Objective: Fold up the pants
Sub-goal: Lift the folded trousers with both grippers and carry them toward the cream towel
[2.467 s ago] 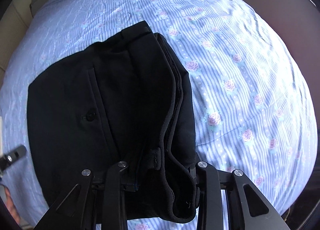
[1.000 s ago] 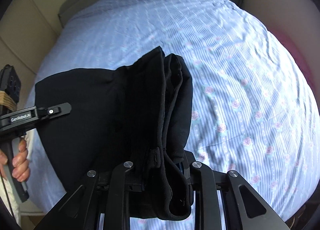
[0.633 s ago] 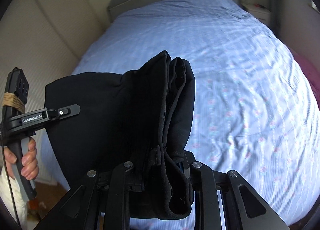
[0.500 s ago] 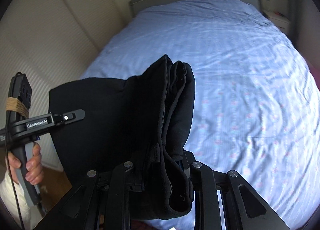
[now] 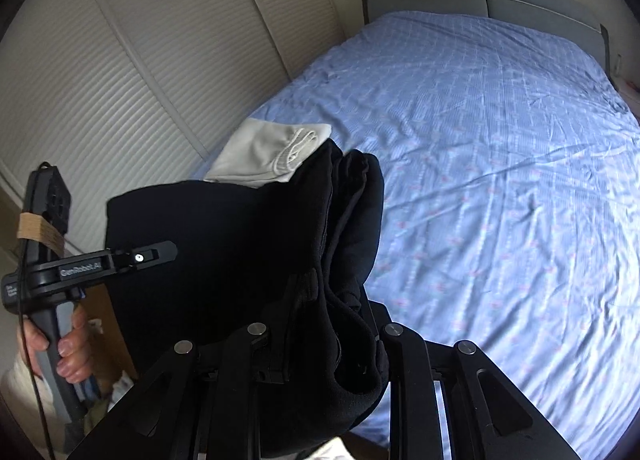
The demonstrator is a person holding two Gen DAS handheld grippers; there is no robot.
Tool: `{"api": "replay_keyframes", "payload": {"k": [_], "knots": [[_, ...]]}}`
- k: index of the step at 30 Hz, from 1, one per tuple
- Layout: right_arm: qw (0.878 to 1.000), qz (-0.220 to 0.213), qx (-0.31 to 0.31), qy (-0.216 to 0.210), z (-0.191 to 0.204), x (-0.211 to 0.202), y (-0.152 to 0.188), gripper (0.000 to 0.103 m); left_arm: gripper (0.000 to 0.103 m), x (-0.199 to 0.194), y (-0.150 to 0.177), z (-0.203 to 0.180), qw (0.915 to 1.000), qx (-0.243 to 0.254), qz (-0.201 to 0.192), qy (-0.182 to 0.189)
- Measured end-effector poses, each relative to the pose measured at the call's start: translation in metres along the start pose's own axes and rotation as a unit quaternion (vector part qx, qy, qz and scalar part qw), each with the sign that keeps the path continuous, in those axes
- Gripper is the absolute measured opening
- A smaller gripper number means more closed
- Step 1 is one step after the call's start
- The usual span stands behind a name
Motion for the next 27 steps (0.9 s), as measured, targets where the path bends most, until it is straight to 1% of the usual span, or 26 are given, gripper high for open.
{"api": "replay_keyframes", "payload": {"k": [2,5,6,8,10,12,15,17,20,23,25,27], "knots": [[1.0,0.0,0.012,0.0,0.03,0.014,-0.003,0.024,0.018,-0.019,-0.011,0.029,0.9998,0.012,-0.008,-0.01],[0.999,0.018,0.021,-0.027,0.073,0.025,-0.004,0.024,0.018,-0.042,-0.028,0.066,0.9996,0.011,-0.016,-0.018],[0.999,0.02,0.017,-0.033,0.087,0.029,-0.009,0.024,0.018,-0.048,-0.033,0.074,0.9995,0.012,-0.02,-0.019],[0.999,0.017,-0.002,-0.032,0.108,0.031,-0.014,0.024,0.018,-0.059,-0.044,0.091,0.9996,0.002,-0.028,-0.01],[0.999,0.009,-0.012,-0.036,0.124,0.03,-0.019,0.024,0.018,-0.067,-0.057,0.107,0.9992,-0.012,-0.038,0.002],[0.999,-0.004,-0.019,-0.042,0.134,0.033,-0.027,0.024,0.018,-0.074,-0.07,0.119,0.9986,-0.017,-0.051,-0.002],[0.998,-0.018,-0.019,-0.053,0.15,0.045,-0.04,0.024,0.018,-0.082,-0.09,0.129,0.9982,-0.004,-0.06,-0.002],[0.998,-0.019,-0.017,-0.051,0.16,0.055,-0.047,0.024,0.018,-0.083,-0.102,0.136,0.9981,0.006,-0.06,-0.008],[0.999,-0.018,-0.012,-0.047,0.175,0.068,-0.056,0.024,0.018,-0.079,-0.124,0.154,0.9986,0.01,-0.053,0.0],[0.999,-0.017,-0.009,-0.033,0.188,0.084,-0.066,0.024,0.018,-0.069,-0.147,0.175,0.9988,0.021,-0.044,0.011],[1.0,-0.017,0.0,-0.023,0.195,0.097,-0.072,0.024,0.018,-0.058,-0.164,0.192,0.9989,0.028,-0.03,0.023],[1.0,-0.015,0.018,-0.009,0.203,0.113,-0.078,0.024,0.018,-0.045,-0.183,0.208,0.999,0.032,-0.011,0.027]]}}
Point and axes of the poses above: each gripper's, at about its wrist camera, not at the fingertips, and x roughly the way its jaws point, z to its left, y to its underside, the point moved 5 cm from there along x, roughly the way its jaws point, and after that the axes turned 1 degree about x, right-handed, at the moved point
